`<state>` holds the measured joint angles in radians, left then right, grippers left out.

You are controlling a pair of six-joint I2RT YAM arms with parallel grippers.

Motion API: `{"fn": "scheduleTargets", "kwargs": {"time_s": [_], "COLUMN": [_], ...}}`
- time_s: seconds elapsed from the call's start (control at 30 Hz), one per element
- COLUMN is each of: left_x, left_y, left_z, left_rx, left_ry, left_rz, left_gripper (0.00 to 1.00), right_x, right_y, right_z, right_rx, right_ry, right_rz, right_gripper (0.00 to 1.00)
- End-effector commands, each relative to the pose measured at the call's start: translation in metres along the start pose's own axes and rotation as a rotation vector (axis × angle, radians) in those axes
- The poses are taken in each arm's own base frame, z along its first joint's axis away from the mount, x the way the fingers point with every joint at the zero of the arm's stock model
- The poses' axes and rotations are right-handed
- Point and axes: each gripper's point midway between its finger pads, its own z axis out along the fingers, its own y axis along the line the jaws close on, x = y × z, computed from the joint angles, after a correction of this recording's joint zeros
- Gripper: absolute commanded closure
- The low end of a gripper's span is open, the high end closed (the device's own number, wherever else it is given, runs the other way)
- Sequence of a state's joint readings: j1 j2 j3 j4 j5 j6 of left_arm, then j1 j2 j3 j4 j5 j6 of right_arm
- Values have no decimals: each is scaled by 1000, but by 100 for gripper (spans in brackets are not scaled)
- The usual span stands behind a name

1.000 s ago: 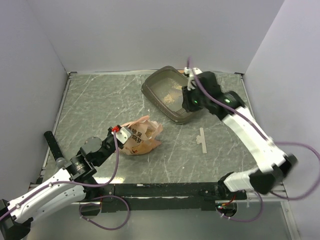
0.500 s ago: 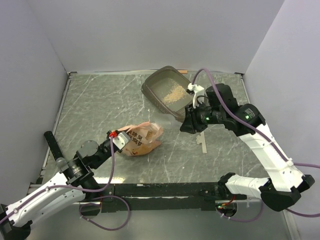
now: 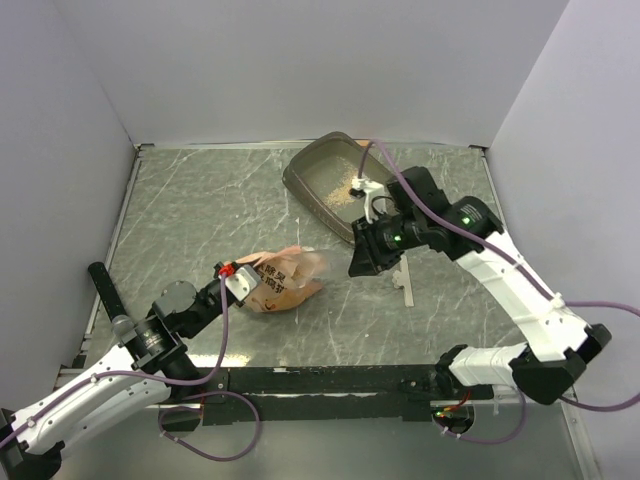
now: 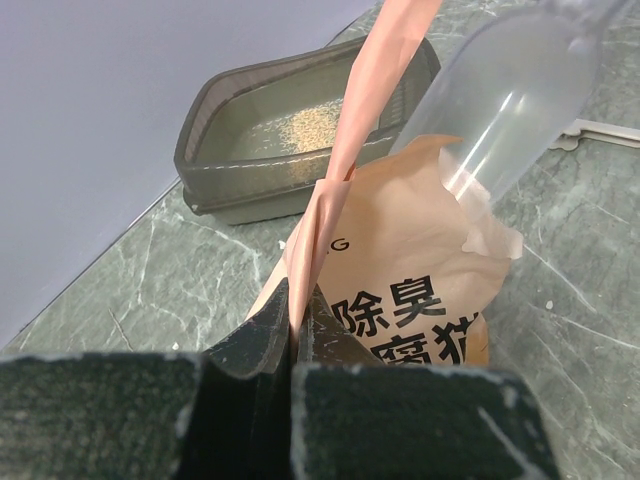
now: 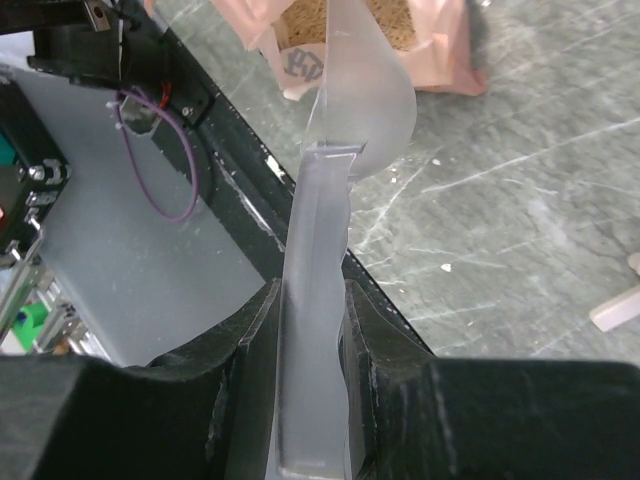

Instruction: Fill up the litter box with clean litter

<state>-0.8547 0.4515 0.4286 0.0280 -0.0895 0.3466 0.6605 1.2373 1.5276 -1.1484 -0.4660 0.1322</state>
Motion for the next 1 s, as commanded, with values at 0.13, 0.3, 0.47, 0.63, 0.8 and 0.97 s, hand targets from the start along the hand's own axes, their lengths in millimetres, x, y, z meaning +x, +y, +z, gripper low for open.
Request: {"fn": "scheduleTargets", "kwargs": {"time_s": [0.13,0.3,0.47,0.63,0.8,0.97], "left_x": [-47,-44,-40,-39,-38,-37], "left_y": [-3,-9,-18,-26,-35,-36], "left_z": [-1,1,4,3,4,3], "left_rx": [40,70,111,143,178,174], "left_ry": [-171,-158,-141,-140,-134,-127], "left_rz": [-9,-1,6,9,19,21], "left_gripper": [99,99,99,99,99,99], "right_x": [-10,-7,-7,5,7,-4], "right_y": [11,1,-12,-20,-22,-22], "right_z": [16,40,70,111,142,158], "right_rx": [-44,-35,-47,-143,-268,-371], "right_ry": [66,177,295,410,435,335], "right_rz": [-24,17,64,126,207,224], "right_gripper": [100,100,100,100,100,100]}}
